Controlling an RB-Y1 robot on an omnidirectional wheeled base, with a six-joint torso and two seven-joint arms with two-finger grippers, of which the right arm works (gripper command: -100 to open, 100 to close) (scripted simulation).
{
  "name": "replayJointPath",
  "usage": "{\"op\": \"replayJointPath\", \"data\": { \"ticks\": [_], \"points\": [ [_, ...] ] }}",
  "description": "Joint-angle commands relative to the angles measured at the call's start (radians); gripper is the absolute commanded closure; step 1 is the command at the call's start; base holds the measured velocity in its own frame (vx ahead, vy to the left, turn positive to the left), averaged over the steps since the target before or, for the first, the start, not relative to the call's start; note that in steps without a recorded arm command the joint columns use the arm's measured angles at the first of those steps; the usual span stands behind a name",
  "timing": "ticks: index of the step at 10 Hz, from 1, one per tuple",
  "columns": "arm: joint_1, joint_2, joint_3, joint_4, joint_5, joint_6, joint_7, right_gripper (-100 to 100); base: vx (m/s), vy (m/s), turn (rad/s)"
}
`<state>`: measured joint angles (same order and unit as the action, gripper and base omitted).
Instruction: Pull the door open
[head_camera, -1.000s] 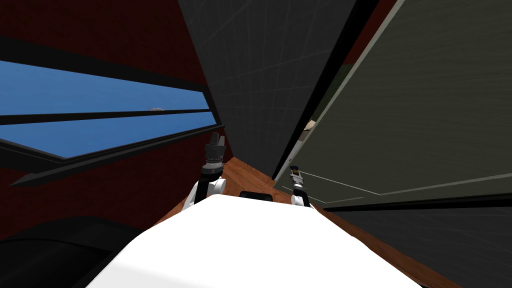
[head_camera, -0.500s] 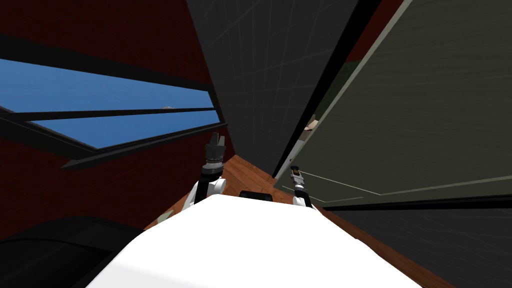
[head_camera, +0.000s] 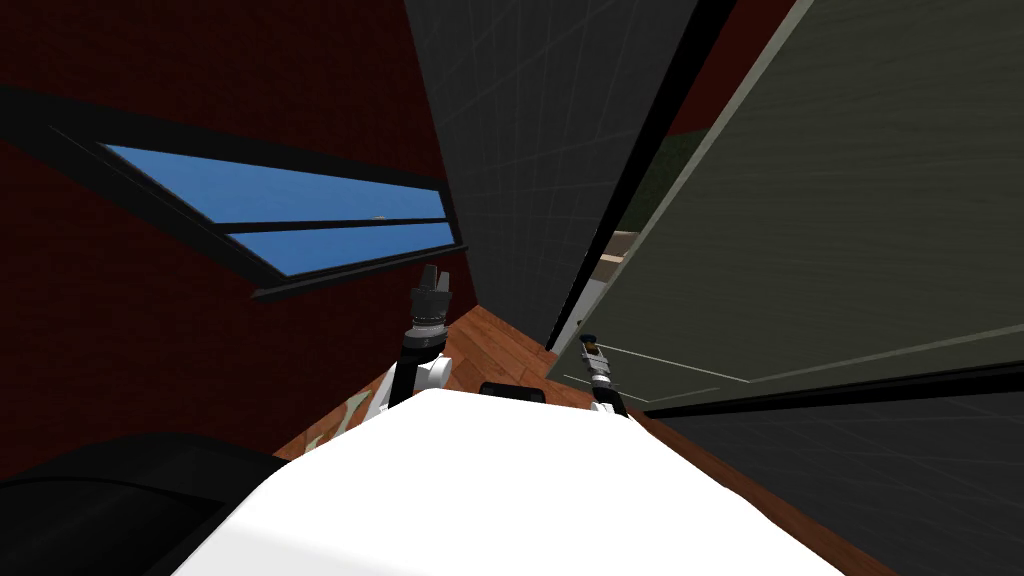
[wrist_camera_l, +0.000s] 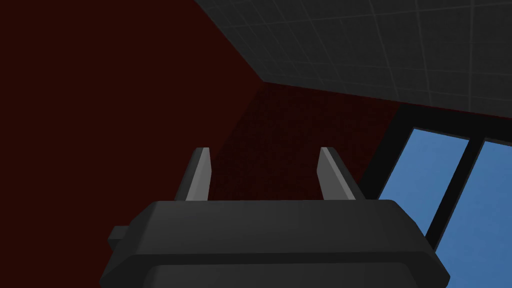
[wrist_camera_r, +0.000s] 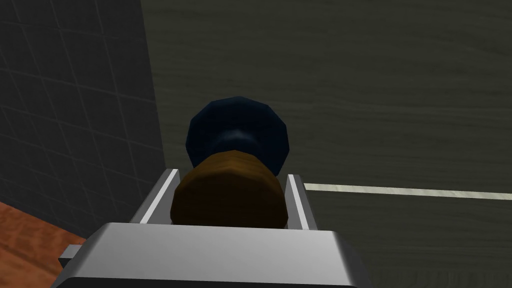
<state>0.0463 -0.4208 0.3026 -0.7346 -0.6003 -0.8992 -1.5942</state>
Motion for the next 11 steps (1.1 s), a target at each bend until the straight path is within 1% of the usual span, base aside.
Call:
{"op": "replayJointPath", "data": {
  "ticks": [1, 2, 3, 6, 7, 10, 11],
  "points": [
    [0.007, -0.019, 0.023, -0.007, 0.009, -0.015, -0.031, 100, -0.218, -0.034, 0.131],
    [0.002, -0.012, 0.012, 0.000, 0.005, -0.009, -0.018, 100, -0.102, -0.015, 0.028],
    [0.015, -0.029, 0.035, -0.002, 0.014, -0.028, -0.043, 100, -0.145, -0.048, 0.104],
    [0.035, -0.059, 0.071, -0.006, 0.028, -0.061, -0.081, 100, -0.237, -0.055, 0.125],
    [0.045, -0.075, 0.090, -0.009, 0.035, -0.078, -0.101, 100, -0.258, -0.022, 0.135],
    [0.064, -0.103, 0.123, -0.013, 0.048, -0.109, -0.137, 100, -0.233, -0.063, 0.097],
    [0.065, -0.099, 0.117, -0.018, 0.046, -0.096, -0.126, 100, -0.106, -0.025, 0.020]
  ]
}}
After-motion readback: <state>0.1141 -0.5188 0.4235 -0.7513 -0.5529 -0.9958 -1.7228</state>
